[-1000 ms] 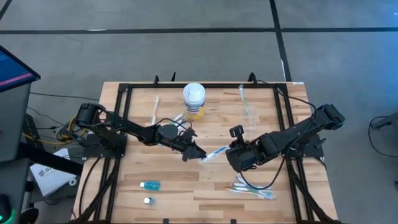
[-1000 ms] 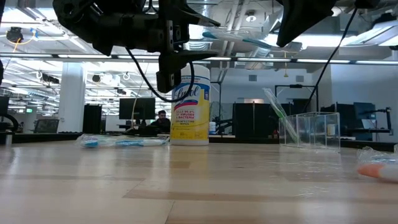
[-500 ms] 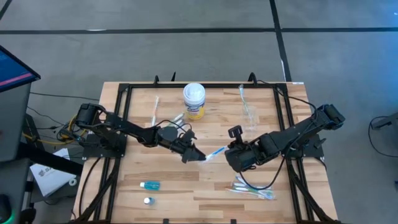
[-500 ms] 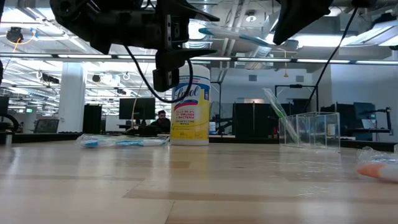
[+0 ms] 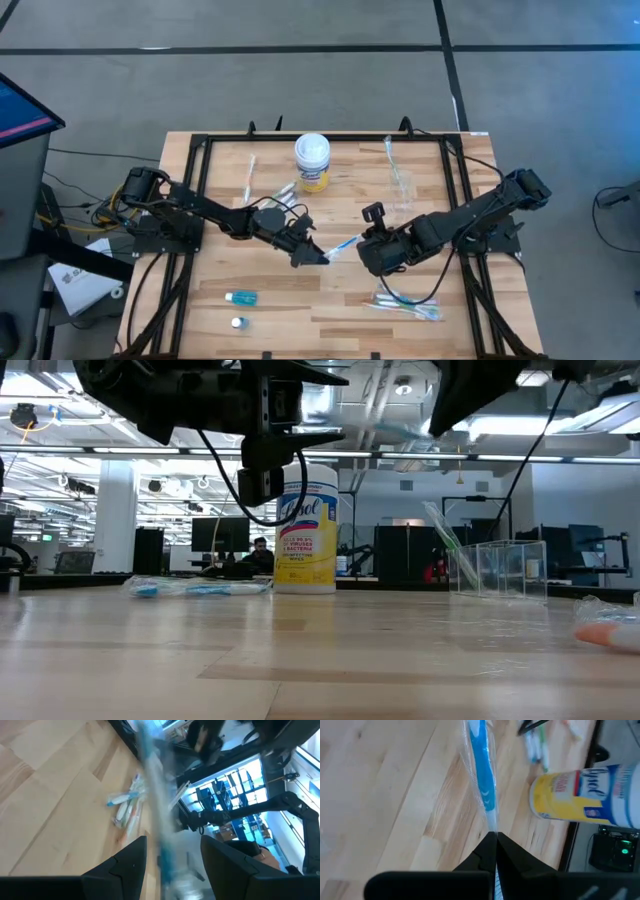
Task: Pick & Place toothbrushing station
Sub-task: Put the blue toothbrush into the transparent organizer
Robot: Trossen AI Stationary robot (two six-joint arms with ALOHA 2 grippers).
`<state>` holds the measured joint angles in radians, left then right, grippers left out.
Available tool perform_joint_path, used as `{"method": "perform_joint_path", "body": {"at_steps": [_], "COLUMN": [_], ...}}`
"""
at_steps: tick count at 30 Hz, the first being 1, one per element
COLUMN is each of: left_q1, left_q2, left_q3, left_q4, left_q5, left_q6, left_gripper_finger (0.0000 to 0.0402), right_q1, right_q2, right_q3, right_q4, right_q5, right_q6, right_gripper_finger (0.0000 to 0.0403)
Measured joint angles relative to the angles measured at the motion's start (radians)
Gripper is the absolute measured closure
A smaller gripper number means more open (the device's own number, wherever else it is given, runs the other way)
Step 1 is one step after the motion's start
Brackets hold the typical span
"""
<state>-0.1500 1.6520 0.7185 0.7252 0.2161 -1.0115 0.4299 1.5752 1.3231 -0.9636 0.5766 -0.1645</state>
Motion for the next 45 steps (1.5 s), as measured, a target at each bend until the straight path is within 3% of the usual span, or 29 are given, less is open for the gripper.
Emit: {"method": "perform_joint_path", "body": {"at_steps": [7, 18, 32, 38, 45], "left_q1": [0.000, 0.000, 0.000, 0.000, 0.000], "left_q2": [0.000, 0.000, 0.000, 0.000, 0.000], "left_q3": [0.001, 0.000, 0.000, 0.000, 0.000], "left_q4": [-0.033, -0.057, -0.078, -0.083, -0.083], "left_q5": [-0.006, -0.005, 0.006, 0.013, 0.013], "left_q6": [0.001, 0.001, 0.010, 0.019, 0.077], "left_gripper_finger": [0.0223, 0.0254, 0.0260, 0.0300, 0.0378], "right_q1": [-0.003, 0.001, -0.008, -0.008, -0.008], "right_q2": [0.080, 0.081, 0.081, 0.081, 0.081], "right_q3": [0.016, 0.110, 0.111, 0.111, 0.111], "right_q4": [-0.004, 0.001, 0.010, 0.012, 0.025], "right_q5": [-0.001, -0.003, -0.003, -0.003, -0.003], "right_q6": [-0.046, -0.067, -0.071, -0.071, -0.071], "right_gripper_finger": [0.0403, 0.0403, 0.0403, 0.0403, 0.0403]}}
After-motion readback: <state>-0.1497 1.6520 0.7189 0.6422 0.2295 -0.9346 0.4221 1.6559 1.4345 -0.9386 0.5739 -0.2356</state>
